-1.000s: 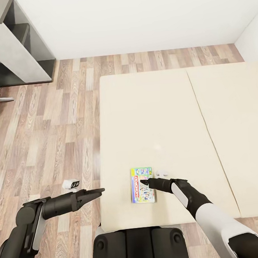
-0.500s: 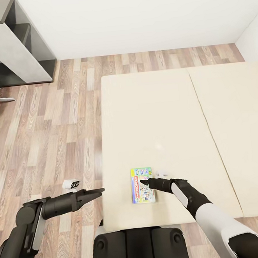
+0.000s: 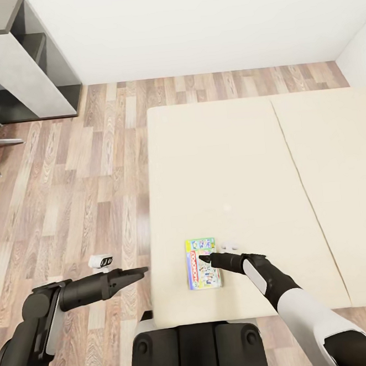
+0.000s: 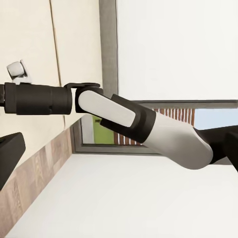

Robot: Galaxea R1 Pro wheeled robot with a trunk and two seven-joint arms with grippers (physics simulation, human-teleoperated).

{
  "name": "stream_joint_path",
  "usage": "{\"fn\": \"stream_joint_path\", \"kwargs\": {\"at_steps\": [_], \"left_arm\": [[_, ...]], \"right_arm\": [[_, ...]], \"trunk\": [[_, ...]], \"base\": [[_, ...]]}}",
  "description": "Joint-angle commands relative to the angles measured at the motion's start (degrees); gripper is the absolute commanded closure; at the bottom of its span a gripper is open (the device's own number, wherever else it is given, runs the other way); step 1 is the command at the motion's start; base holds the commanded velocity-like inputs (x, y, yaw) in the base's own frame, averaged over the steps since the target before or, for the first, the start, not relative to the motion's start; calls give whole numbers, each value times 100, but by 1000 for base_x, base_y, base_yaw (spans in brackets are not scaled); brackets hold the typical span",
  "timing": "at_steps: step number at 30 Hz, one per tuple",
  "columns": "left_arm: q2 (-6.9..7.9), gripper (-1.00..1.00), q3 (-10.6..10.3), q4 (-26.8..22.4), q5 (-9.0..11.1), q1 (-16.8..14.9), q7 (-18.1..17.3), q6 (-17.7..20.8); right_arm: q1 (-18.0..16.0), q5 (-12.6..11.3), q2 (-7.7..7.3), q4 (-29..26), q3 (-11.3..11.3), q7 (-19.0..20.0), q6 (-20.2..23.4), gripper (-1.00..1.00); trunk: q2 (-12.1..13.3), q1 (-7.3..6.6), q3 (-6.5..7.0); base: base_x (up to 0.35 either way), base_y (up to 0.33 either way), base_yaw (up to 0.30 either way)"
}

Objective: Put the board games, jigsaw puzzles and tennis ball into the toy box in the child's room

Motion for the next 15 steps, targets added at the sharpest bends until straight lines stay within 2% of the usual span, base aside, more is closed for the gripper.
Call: {"fn": "stream_joint_path", "kwargs": {"at_steps": [1,15], "left_arm": [[2,-100,1,-1,-3,-1,-23,61],[1,-100,0,-1,-3,-1,-23,61]], "right_arm": [[-2,-33,-1,-5,9,-4,31,-100],[-2,-25,-1,-5,9,-4,31,-100]], "trunk": [[-9,3,-6],[-9,3,-6]], "base": [[0,156,0],[0,66,0]]}}
